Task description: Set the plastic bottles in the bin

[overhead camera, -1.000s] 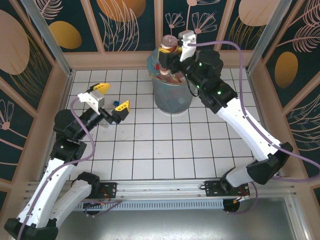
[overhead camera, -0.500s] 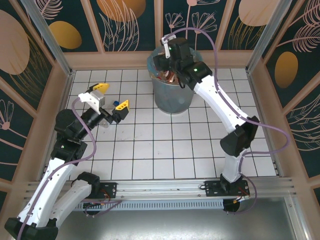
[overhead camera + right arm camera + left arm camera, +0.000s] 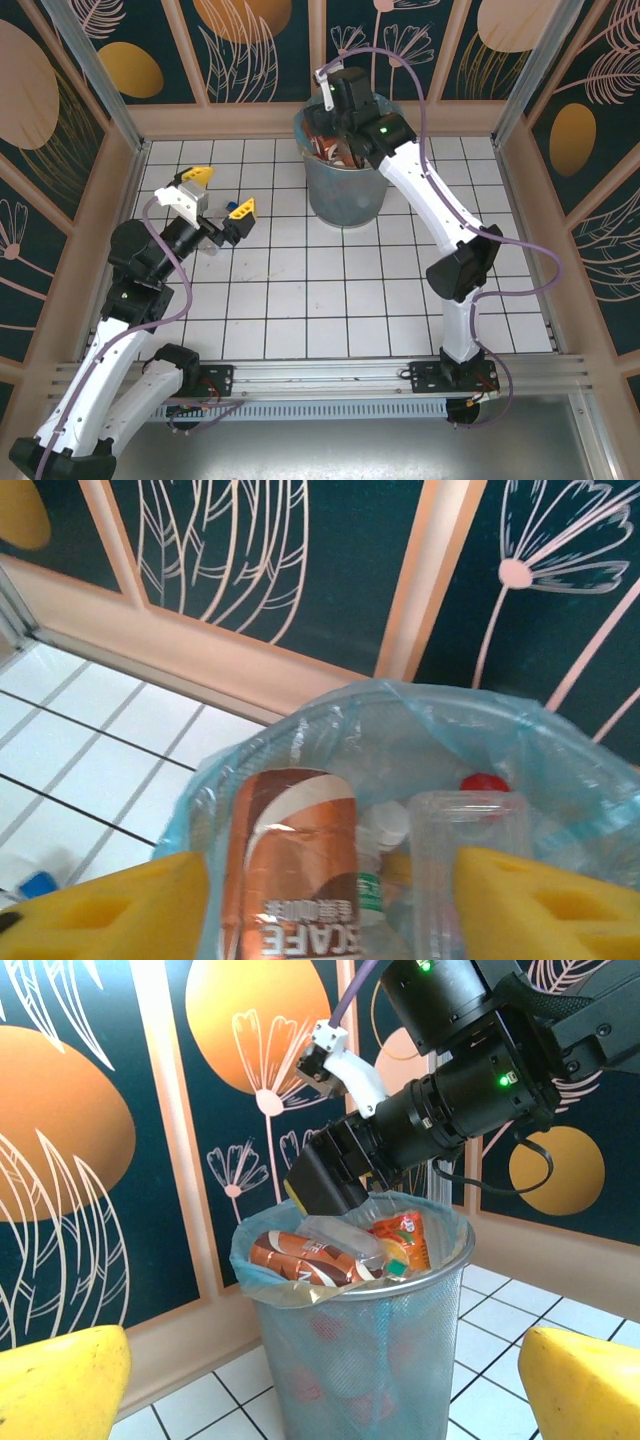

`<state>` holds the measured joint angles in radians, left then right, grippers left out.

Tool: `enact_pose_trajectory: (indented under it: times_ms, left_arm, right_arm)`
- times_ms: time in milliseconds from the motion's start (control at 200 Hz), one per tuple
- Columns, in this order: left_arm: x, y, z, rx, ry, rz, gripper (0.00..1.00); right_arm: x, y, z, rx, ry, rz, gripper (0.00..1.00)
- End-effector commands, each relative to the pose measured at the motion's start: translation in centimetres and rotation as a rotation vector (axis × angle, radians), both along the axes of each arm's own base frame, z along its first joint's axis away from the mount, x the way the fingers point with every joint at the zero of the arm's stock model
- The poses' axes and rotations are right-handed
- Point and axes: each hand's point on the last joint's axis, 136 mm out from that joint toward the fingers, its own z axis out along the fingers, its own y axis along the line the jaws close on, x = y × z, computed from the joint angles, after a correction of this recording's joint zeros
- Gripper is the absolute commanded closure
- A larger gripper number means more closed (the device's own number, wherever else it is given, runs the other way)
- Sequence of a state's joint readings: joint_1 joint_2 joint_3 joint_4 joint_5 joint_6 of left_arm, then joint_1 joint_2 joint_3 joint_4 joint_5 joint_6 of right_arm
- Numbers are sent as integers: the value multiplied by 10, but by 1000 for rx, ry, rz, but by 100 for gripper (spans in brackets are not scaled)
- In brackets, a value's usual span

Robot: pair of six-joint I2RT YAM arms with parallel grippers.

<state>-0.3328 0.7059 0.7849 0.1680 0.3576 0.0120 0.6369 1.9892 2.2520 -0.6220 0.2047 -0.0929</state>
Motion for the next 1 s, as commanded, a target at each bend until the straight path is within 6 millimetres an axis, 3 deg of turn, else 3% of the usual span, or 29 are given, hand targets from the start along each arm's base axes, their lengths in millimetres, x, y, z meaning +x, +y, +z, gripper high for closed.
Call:
enact_pose_trajectory:
  times_ms: [0,140,260,490,611,721,806,836,866,991]
  left_arm:
    - [1,0,-3,8,-6,5,1]
    - [2,1,-5,13,5,14,1]
    - [4,4,-5,15,6,34,1]
    - [10,4,-8,13,26,45,1]
    - [23,13,-13,7,82,120,1]
    - [51,34,-30,19,206,290,1]
    - [79,59,-62,75,362,483,1]
    - [89,68,-82,112,435,554,1]
    - [96,74,-86,129,474,603,1]
    - [118,71,-140,213,669,609,1]
  right_arm:
    - [5,20,-15,53,14,95,45]
    - [17,14,-56,22,108,64,55]
    - [19,7,-88,21,177,56,57]
    - [22,-6,-96,20,200,18,57]
    - [21,-12,-93,38,210,10,56]
    - [13,-4,-66,109,180,60,43]
    - [4,2,-29,189,127,114,36]
    - [1,1,-15,212,101,121,33]
    - [-3,0,-1,230,73,126,30]
    - [-21,-9,44,265,-28,129,26]
